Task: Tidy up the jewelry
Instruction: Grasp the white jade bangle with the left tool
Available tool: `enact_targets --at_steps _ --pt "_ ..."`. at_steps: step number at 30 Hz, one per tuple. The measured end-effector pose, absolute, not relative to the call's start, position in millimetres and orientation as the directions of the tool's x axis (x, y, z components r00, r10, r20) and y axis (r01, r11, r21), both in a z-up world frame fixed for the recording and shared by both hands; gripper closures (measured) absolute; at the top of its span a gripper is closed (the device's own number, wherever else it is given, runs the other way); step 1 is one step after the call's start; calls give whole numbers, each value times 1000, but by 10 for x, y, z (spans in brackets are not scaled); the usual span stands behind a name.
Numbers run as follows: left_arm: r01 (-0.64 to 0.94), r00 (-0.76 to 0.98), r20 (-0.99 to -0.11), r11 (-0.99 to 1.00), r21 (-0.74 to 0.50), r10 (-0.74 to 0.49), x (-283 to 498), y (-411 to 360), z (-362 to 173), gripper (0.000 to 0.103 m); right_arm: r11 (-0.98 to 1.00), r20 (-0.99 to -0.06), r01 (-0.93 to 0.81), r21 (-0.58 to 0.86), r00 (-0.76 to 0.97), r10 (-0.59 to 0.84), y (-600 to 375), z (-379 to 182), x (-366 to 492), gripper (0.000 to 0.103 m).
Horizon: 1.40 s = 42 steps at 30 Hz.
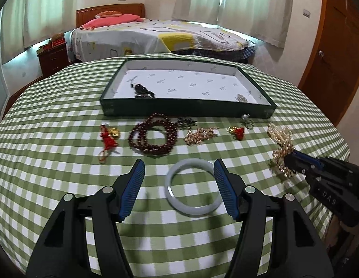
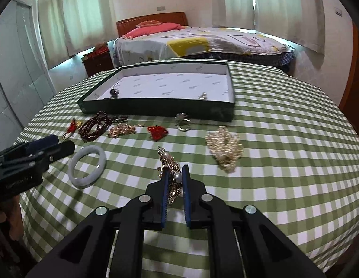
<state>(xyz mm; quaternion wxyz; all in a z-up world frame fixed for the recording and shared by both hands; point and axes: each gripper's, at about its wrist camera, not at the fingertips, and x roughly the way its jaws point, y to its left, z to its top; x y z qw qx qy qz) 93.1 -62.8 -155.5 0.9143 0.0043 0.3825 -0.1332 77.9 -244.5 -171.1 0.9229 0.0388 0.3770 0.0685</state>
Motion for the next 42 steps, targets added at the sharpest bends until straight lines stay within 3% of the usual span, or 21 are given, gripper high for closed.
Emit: enact_targets --at_steps 17,25,30,42 --pt "287 612 -752 955 -79 -247 1049 -925 -1829 42 987 -695 -66 149 702 152 -2575 -1789 783 91" --pt "274 638 -733 959 -70 -236 1009 -888 -1777 41 986 -702 -69 149 695 155 -2554 -1819 791 91" --pt "228 656 -733 973 -37 -182 993 -824 -1774 27 986 -702 -72 150 695 158 -2550 -1822 790 91" --pt "226 626 -758 973 -49 -183 1053 -808 -1859 25 985 -704 -70 158 692 162 -2539 -1845 796 91"
